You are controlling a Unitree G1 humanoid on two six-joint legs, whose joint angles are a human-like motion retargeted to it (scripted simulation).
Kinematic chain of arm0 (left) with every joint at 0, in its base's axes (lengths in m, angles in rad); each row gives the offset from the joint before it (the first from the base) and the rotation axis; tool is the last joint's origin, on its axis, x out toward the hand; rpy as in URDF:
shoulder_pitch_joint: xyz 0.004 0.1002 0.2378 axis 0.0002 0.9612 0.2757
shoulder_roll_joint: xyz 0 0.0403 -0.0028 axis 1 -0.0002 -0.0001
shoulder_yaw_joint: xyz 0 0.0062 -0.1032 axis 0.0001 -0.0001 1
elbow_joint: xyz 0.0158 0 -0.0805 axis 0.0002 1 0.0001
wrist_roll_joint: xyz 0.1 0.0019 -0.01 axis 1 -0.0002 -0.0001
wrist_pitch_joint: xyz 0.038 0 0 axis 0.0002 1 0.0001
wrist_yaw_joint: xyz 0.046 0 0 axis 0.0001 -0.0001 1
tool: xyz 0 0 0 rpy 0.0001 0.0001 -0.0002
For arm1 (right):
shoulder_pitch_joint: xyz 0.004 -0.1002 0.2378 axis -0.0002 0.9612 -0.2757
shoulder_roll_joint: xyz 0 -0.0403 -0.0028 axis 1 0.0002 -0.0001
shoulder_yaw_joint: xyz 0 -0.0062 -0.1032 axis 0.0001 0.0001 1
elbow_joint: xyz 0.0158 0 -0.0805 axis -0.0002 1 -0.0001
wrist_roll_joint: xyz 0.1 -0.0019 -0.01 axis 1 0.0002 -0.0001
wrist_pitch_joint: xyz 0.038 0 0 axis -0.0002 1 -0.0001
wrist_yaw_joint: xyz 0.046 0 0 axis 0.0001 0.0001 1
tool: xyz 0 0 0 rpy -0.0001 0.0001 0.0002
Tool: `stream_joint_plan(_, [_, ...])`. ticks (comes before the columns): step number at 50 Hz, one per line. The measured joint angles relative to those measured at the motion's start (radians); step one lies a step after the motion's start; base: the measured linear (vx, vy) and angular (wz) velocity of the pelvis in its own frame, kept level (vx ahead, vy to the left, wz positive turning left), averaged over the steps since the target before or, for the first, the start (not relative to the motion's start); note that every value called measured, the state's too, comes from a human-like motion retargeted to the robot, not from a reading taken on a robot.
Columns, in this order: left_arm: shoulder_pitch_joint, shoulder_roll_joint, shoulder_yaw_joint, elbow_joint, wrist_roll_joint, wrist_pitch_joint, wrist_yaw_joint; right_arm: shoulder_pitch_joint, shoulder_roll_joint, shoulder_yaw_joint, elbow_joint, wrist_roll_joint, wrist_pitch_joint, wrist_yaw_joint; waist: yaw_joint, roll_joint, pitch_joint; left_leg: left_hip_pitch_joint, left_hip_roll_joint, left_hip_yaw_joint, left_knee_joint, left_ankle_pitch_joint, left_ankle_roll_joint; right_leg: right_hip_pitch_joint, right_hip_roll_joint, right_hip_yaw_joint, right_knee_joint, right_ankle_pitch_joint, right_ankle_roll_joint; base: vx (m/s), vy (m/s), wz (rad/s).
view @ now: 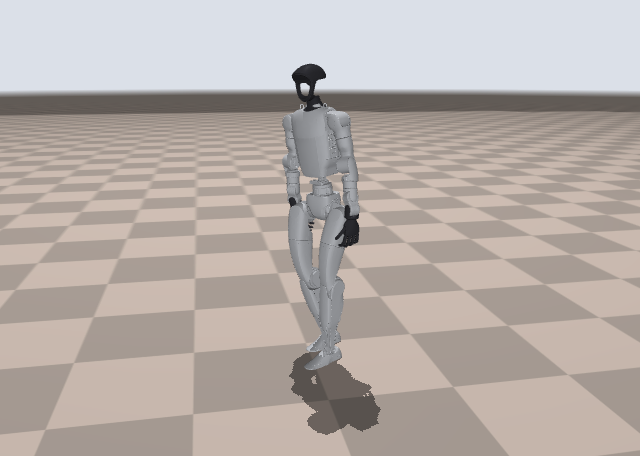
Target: In place motions
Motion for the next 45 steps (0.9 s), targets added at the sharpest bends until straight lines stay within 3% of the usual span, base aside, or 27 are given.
stream_joint_plan(4, [-0.007, -0.016, -0.041, -0.029, -0.021, -0.022, 0.042, 0.020, -0.039, -0.003, 0.000, -0.077, 0.005, 0.012, 0.069, -0.014, 0.009, -0.029, -0.017, -0.011, -0.027, -0.034, 0.001, 0.045, -0.061, -0.228, -0.054, -0.005, 0.015, 0.44, -0.26, 2.90])
stream_joint_plan(7, [-0.009, -0.009, -0.050, -0.022, -0.033, -0.030, 0.042, 0.039, -0.067, 0.001, -0.009, -0.119, 0.003, -0.017, 0.065, -0.033, 0.006, -0.053, -0.003, 0.100, -0.052, -0.090, 0.025, 0.085, -0.091, -0.402, -0.096, -0.019, 0.040, 0.59, -0.23, 3.41])
stream_joint_plan(11, [-0.011, 0.019, -0.045, 0.007, -0.020, -0.024, 0.056, 0.068, -0.100, -0.005, -0.026, -0.112, 0.005, -0.026, 0.039, -0.058, -0.001, -0.048, 0.091, 0.466, -0.070, -0.185, 0.024, 0.128, -0.118, -0.625, -0.123, -0.043, 0.093, 0.59, -0.19, 3.58])
stream_joint_plan(17, [0.017, 0.045, 0.015, 0.064, -0.063, -0.020, 0.131, 0.104, -0.098, -0.055, -0.048, -0.063, 0.009, -0.083, -0.020, -0.115, -0.069, 0.071, 0.195, 1.179, 0.002, -0.268, 0.045, 0.158, -0.160, -0.924, -0.159, -0.053, 0.178, 0.68, -0.20, 3.26])
stream_joint_plan(20, [0.054, 0.046, 0.091, 0.082, -0.107, -0.022, 0.177, 0.094, -0.079, -0.056, -0.052, -0.036, 0.002, -0.081, -0.031, -0.159, -0.117, 0.112, 0.208, 1.282, 0.076, -0.275, 0.072, 0.155, -0.201, -1.009, -0.149, -0.049, 0.213, 0.59, -0.21, 2.08])
stream_joint_plan(22, [0.075, 0.039, 0.143, 0.102, -0.151, -0.024, 0.215, 0.081, -0.066, -0.051, -0.063, -0.033, -0.005, -0.056, -0.028, -0.154, -0.133, 0.140, 0.206, 1.234, 0.066, -0.255, 0.055, 0.167, -0.189, -1.055, -0.139, -0.045, 0.228, 0.59, -0.17, 1.39])
stream_joint_plan(23, [0.084, 0.035, 0.165, 0.117, -0.175, -0.026, 0.232, 0.076, -0.061, -0.048, -0.074, -0.033, -0.009, -0.041, -0.012, -0.136, -0.134, 0.162, 0.209, 1.204, 0.030, -0.242, -0.013, 0.178, -0.165, -1.070, -0.132, -0.044, 0.234, 0.57, -0.12, 0.93])
stream_joint_plan(25, [0.099, 0.019, 0.201, 0.154, -0.215, -0.026, 0.255, 0.070, -0.054, -0.039, -0.100, -0.035, -0.020, -0.013, 0.004, -0.124, -0.145, 0.171, 0.164, 1.210, -0.027, -0.237, 0.019, 0.201, -0.156, -1.096, -0.123, -0.017, 0.239, 0.55, -0.12, 0.93])
stream_joint_plan(27, [0.092, 0.015, 0.217, 0.209, -0.238, -0.022, 0.259, 0.058, -0.035, -0.034, -0.132, -0.033, -0.032, 0.008, -0.006, -0.114, -0.154, 0.116, 0.159, 1.051, -0.009, -0.239, 0.035, 0.218, -0.159, -1.130, -0.108, 0.033, 0.247, 0.48, -0.18, 1.38])
stream_joint_plan(30, [0.066, 0.013, 0.197, 0.253, -0.239, -0.012, 0.259, 0.037, -0.012, -0.035, -0.179, 0.008, -0.060, 0.014, 0.025, -0.082, -0.097, 0.143, 0.149, 0.958, -0.036, -0.246, 0.047, 0.275, -0.159, -1.148, -0.032, 0.142, 0.234, 0.35, -0.14, 1.06])
stream_joint_plan(33, [0.060, 0.006, 0.174, 0.253, -0.187, -0.013, 0.241, 0.022, -0.003, -0.021, -0.220, 0.016, -0.084, 0.046, 0.027, -0.001, -0.094, 0.163, 0.227, 0.965, -0.044, -0.235, 0.025, 0.249, -0.203, -1.053, 0.184, 0.226, 0.159, 0.42, -0.15, 1.25])
stream_joint_plan(35, [0.062, 0.005, 0.155, 0.252, -0.160, -0.010, 0.224, 0.024, 0.006, -0.011, -0.242, -0.001, -0.082, 0.050, 0.008, 0.030, -0.115, 0.123, 0.250, 0.889, -0.019, -0.230, 0.031, 0.173, -0.266, -0.915, 0.364, 0.212, 0.181, 0.38, -0.21, 1.80])
stream_joint_plan(39, [0.008, 0.024, 0.119, 0.257, -0.108, 0.016, 0.151, 0.009, 0.019, 0.009, -0.256, 0.022, -0.094, 0.029, -0.046, 0.047, -0.084, 0.089, 0.235, 0.704, -0.021, -0.189, 0.038, 0.031, -0.190, -0.627, 0.477, 0.140, 0.268, 0.23, -0.29, 2.16])
stream_joint_plan(45, [-0.046, 0.052, 0.074, 0.224, -0.074, 0.026, 0.048, 0.012, 0.020, 0.026, -0.252, -0.012, -0.102, 0.016, -0.044, 0.022, -0.069, 0.050, 0.212, 0.505, -0.015, -0.132, 0.014, -0.047, -0.123, -0.465, 0.403, 0.093, 0.239, 0.22, -0.34, 1.65])
